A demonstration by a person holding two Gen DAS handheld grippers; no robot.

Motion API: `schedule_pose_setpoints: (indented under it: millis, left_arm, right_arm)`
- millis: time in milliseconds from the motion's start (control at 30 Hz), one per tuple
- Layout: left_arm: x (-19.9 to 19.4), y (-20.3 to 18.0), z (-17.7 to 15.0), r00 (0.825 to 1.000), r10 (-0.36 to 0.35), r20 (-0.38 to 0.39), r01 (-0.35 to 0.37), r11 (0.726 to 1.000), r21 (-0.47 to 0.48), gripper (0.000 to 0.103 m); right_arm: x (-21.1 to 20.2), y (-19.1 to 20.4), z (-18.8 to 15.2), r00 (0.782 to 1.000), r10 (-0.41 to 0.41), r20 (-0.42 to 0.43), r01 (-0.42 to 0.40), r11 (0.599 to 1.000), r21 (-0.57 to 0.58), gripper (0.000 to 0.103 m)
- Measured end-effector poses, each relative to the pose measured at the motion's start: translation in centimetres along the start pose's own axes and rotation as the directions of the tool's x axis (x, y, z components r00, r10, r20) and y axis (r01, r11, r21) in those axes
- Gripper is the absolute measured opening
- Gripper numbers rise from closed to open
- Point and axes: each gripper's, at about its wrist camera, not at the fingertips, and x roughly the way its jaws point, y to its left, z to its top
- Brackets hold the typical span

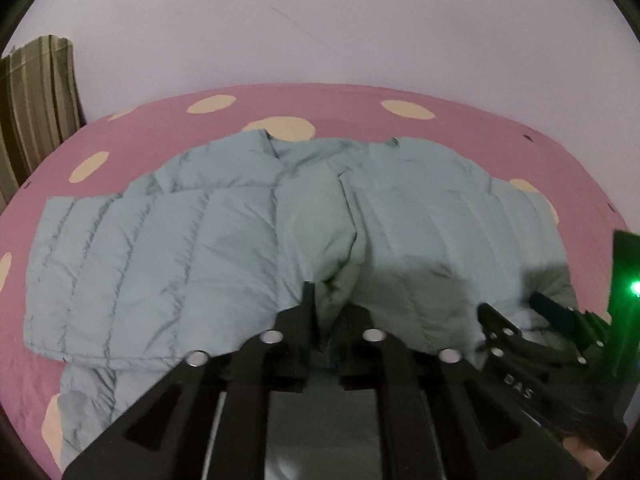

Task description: Fold large clothes

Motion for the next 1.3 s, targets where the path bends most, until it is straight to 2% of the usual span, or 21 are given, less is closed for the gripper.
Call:
schedule_pose_setpoints:
  millis: [67,133,167,300,400,500,533,600,700,900,933,1000,1033,1067,1133,1300]
  left_arm:
    - [-1.3,-0.3,-0.2,1.000,-0.006,0.024,0.006,1.000,0.018,0.056]
    - [-2.8,-0.4,-0.3,0.998,0.004,0.068,-0.006,1.000,0.028,0.071]
    - [-4.3,0.2,-0.6,0.995,0.004,0.097,-0.007,0.999,0.033,0.071]
    - [-7.3,2.8,-1.5,0.991,0.044,0.123,-0.047,0.999,0.021,0.072]
    - [-8.9,6.8,-3.1,0.983,0.131,0.128,-0.128,0.991,-0.030,0.072]
    - [-9.6,10.7,-4.7,0.970,0.224,0.097,-0.218,0.973,-0.073,0.072]
    - [-9.8,12.4,-5.3,0.963,0.256,0.082,-0.248,0.964,-0.100,0.072]
    - [-10.3,14.5,-6.2,0.956,0.286,0.065,-0.274,0.951,-0.144,0.072]
    - [-10.7,17.5,-7.0,0.948,0.316,0.047,-0.300,0.931,-0.209,0.072]
    - [-11.1,20.3,-8.0,0.942,0.335,0.033,-0.316,0.913,-0.257,0.072]
    - [-11.1,20.6,-8.2,0.942,0.334,0.028,-0.315,0.913,-0.260,0.072]
    - [-10.7,20.6,-8.2,0.943,0.331,0.020,-0.314,0.912,-0.265,0.072]
    - [-10.7,20.7,-8.2,0.944,0.329,0.017,-0.313,0.911,-0.268,0.072]
    - [-10.6,20.9,-8.2,0.945,0.327,0.015,-0.311,0.911,-0.272,0.072]
    - [-10.6,20.9,-8.1,0.945,0.326,0.018,-0.308,0.911,-0.274,0.072]
    - [-10.7,20.7,-7.2,0.947,0.319,0.038,-0.298,0.916,-0.267,0.072]
  right_arm:
    - [0.0,0.0,0.0,1.000,0.000,0.001,0.000,1.000,0.000,0.075]
    - [0.0,0.0,0.0,1.000,-0.001,0.000,0.001,1.000,0.000,0.075]
    - [0.0,0.0,0.0,1.000,-0.001,0.000,0.001,1.000,0.000,0.075]
    - [0.0,0.0,0.0,1.000,0.000,-0.002,0.000,1.000,0.000,0.075]
    - [-0.5,0.2,0.1,1.000,-0.008,0.004,0.008,1.000,-0.006,0.075]
    - [-2.1,1.0,0.5,1.000,-0.012,0.027,0.013,1.000,-0.015,0.075]
    - [-2.9,1.4,0.6,0.999,0.011,0.036,-0.011,1.000,-0.004,0.075]
    - [-4.2,3.1,1.1,0.995,0.090,0.045,-0.090,0.996,0.006,0.075]
    - [-4.8,6.2,1.9,0.986,0.162,0.038,-0.161,0.987,-0.028,0.075]
    - [-2.7,11.4,2.3,0.968,0.250,-0.027,-0.251,0.968,-0.019,0.073]
    - [-2.4,11.9,2.3,0.965,0.259,-0.043,-0.260,0.965,-0.017,0.064]
    - [-1.4,13.3,1.9,0.957,0.276,-0.091,-0.279,0.960,-0.023,0.038]
    - [-0.9,13.6,2.2,0.954,0.281,-0.106,-0.286,0.958,-0.035,0.013]
    - [-0.9,14.2,2.1,0.950,0.292,-0.114,-0.299,0.953,-0.051,0.008]
    - [-1.6,14.2,2.5,0.953,0.292,-0.087,-0.297,0.953,-0.060,0.005]
    - [-5.1,10.7,3.9,0.963,0.270,0.026,-0.269,0.963,-0.035,0.004]
